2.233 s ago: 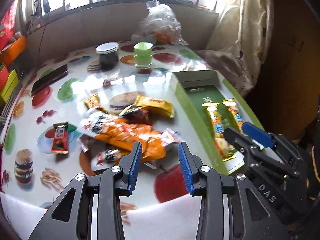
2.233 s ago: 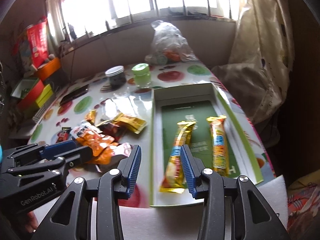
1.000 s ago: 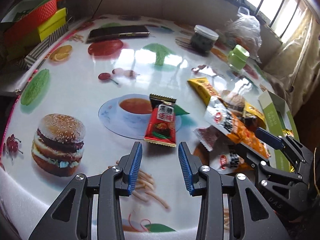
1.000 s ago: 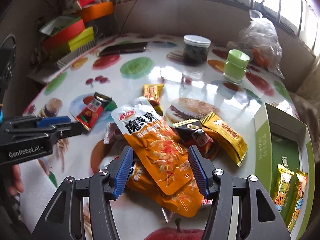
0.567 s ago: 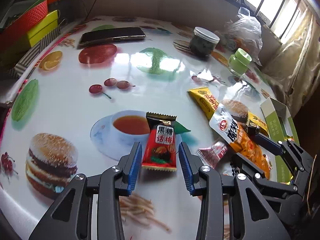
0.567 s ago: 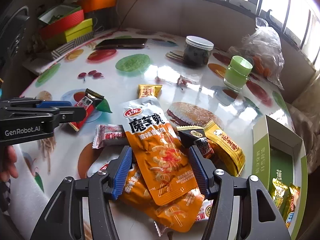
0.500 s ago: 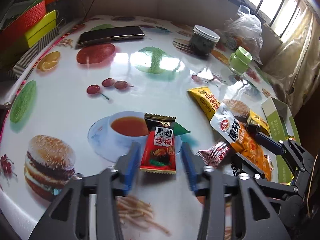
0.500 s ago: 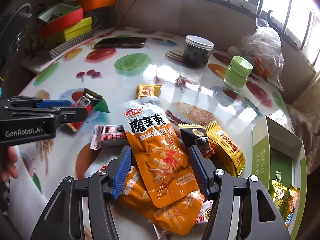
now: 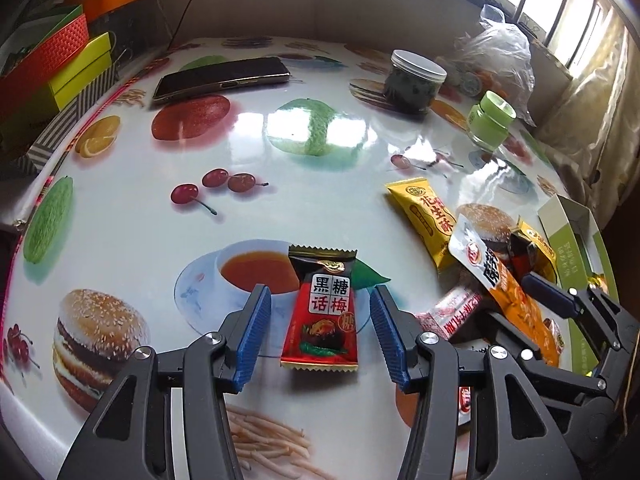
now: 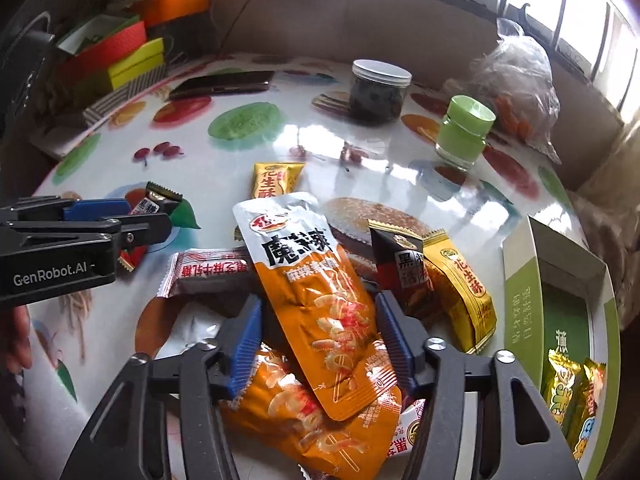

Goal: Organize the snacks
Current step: 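Grasp the red plum-candy packet with the left tool while the right tool approaches an orange packet, then close the right tool on the orange konjac packet and lift it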

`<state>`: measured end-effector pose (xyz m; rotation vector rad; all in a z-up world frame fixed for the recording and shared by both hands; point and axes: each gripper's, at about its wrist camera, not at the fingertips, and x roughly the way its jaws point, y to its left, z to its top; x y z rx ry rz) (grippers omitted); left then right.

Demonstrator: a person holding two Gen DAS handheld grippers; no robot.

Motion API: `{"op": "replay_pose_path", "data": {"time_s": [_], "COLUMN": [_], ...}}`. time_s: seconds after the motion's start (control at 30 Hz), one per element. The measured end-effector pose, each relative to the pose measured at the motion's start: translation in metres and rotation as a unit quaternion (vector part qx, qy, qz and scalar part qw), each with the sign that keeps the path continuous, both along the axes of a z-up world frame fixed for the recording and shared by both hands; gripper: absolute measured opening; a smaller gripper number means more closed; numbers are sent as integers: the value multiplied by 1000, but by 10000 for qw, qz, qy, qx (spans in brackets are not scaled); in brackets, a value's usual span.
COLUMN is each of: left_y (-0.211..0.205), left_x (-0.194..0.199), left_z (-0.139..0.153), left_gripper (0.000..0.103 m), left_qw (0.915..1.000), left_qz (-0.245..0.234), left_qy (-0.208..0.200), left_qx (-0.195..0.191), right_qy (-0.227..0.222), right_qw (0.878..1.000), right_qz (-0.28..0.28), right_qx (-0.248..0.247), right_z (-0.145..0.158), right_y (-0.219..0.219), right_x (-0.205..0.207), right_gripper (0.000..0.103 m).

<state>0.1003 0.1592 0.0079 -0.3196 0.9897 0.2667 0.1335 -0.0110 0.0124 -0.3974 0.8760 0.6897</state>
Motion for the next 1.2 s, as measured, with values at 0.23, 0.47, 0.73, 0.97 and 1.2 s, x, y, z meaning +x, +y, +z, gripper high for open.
{"op": "replay_pose_path", "data": {"time_s": [0.23, 0.47, 0.73, 0.97, 1.2], "left_y": [-1, 1, 1, -2, -5], "left_x": [0, -3, -9, -15, -21], "left_z": [-1, 0, 1, 5, 11], "left_gripper": [53, 32, 26, 26, 26], "left_qw": [9999, 9997, 9998, 9998, 9997], "left_qz": [34, 131, 122, 101, 69], "left_qy": [-34, -29, -92, -152, -236], "left_qx": [129, 202, 99, 36, -1], "right_qy": [48, 95, 107, 151, 179], "right_qw": [9998, 9992, 9984, 9970, 9952], "right_qz": [-111, -197, -267, -383, -455], "right_qx": [127, 320, 486, 658, 848], "right_z": [2, 5, 10, 13, 19], "right_y": [-7, -14, -20, -28, -36], "right_x": [0, 0, -3, -5, -8], "right_gripper": [38, 29, 14, 10, 7]}}
